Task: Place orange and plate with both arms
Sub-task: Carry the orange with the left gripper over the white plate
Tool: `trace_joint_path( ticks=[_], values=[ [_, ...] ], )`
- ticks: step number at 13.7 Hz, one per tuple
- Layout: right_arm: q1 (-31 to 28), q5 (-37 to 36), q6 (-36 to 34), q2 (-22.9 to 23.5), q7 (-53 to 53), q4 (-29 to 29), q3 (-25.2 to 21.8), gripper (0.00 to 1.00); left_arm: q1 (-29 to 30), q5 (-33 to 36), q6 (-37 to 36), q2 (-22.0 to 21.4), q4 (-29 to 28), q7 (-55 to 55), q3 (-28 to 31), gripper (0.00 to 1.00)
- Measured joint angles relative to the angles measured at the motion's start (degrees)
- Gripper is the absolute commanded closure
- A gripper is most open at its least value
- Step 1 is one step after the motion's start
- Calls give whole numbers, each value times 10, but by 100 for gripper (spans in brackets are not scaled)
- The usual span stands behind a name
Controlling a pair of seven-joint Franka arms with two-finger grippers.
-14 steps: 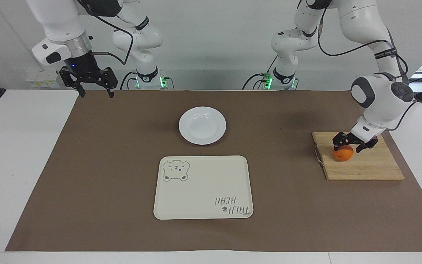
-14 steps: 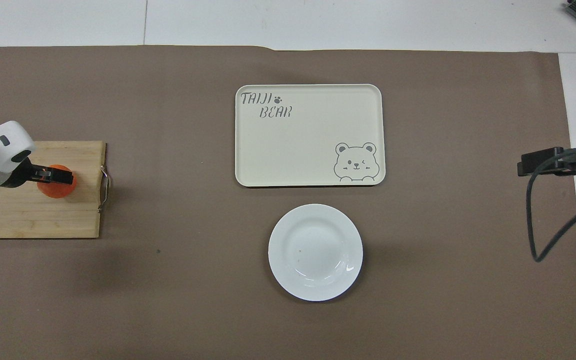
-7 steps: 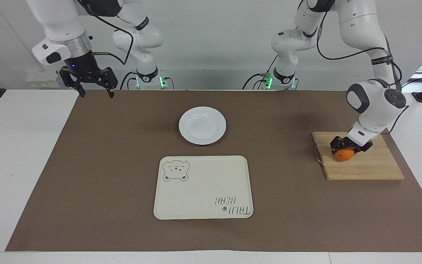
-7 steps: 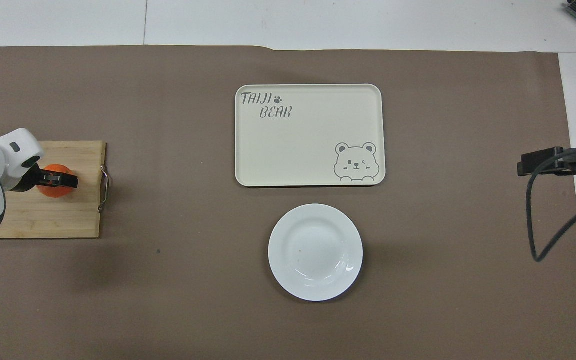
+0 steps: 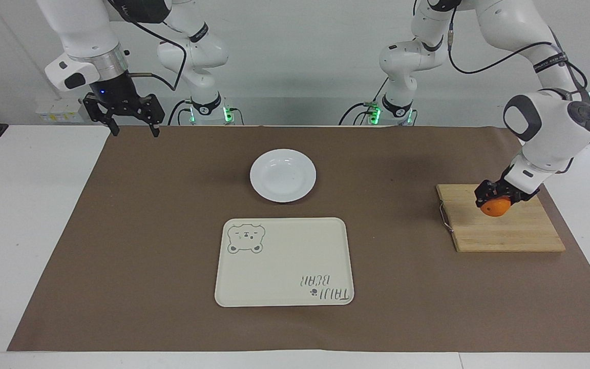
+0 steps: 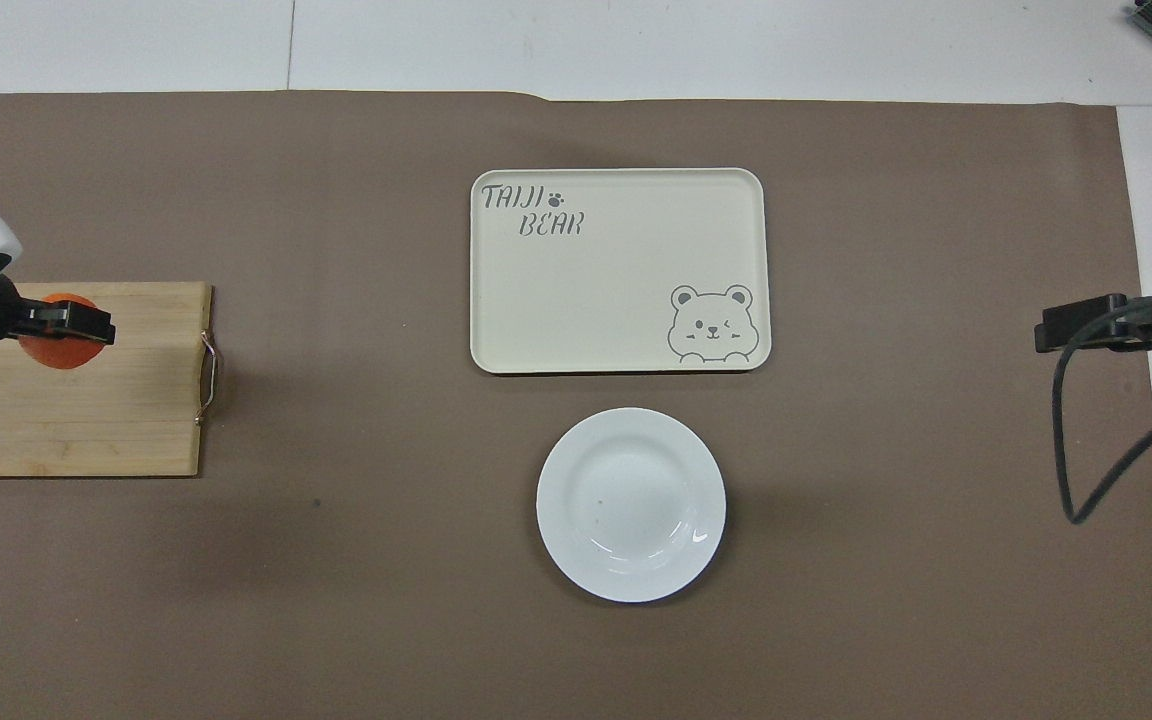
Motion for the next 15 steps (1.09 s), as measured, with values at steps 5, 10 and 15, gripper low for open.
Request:
trace_joint_path(
  ticks=[5, 10, 15],
  values=[
    [0, 0, 0, 0, 0, 0, 0, 0, -24, 0, -150, -28, 94, -49, -5, 100],
    [0, 0, 0, 0, 0, 0, 0, 0, -39, 0, -217, -88, 108, -52, -7, 100],
    [0, 0, 0, 0, 0, 0, 0, 0, -139, 0, -220, -93, 108, -151, -15, 100]
  ],
)
